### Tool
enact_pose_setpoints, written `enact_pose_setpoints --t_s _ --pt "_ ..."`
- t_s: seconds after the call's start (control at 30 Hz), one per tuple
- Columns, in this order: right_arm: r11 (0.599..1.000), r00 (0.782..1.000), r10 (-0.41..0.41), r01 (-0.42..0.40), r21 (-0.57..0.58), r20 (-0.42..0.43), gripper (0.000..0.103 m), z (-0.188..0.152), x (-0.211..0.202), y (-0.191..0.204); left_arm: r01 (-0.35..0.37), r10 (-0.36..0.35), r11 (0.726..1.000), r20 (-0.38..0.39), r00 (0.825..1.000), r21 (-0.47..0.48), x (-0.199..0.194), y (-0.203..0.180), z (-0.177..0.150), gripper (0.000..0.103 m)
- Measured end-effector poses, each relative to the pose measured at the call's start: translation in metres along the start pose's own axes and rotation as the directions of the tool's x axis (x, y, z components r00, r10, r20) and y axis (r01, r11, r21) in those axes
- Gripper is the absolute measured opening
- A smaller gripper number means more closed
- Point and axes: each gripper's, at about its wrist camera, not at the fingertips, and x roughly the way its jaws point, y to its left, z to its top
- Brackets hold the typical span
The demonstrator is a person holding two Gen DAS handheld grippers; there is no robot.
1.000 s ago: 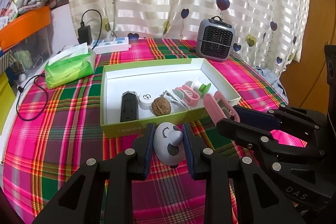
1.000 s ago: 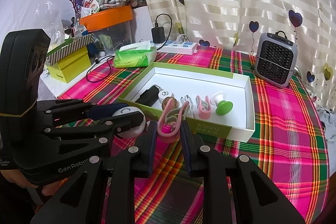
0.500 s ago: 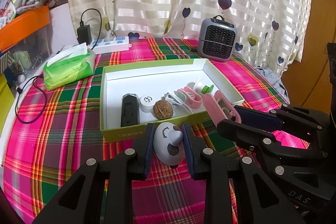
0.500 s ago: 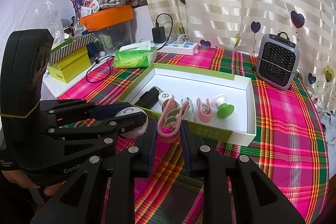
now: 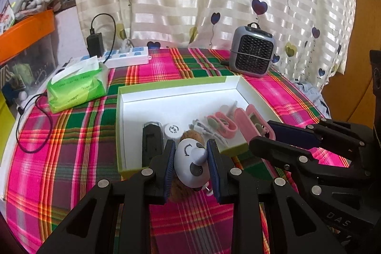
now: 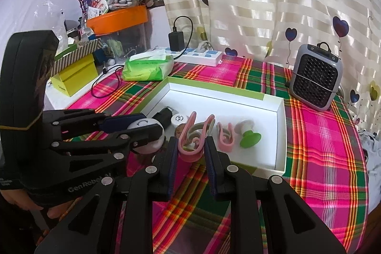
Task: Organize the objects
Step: 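Lower the white item into the box with the left gripper while the right lowers the pink clip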
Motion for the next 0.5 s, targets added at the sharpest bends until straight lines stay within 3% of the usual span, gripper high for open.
enact_pose_setpoints --t_s 0.5 --pt "1.0 0.999 -0.009 0.009 0.002 -0.045 0.023 0.012 0.034 -0.018 -0.019 0.019 1.0 -0.01 1.0 -0.007 0.031 0.013 0.018 0.025"
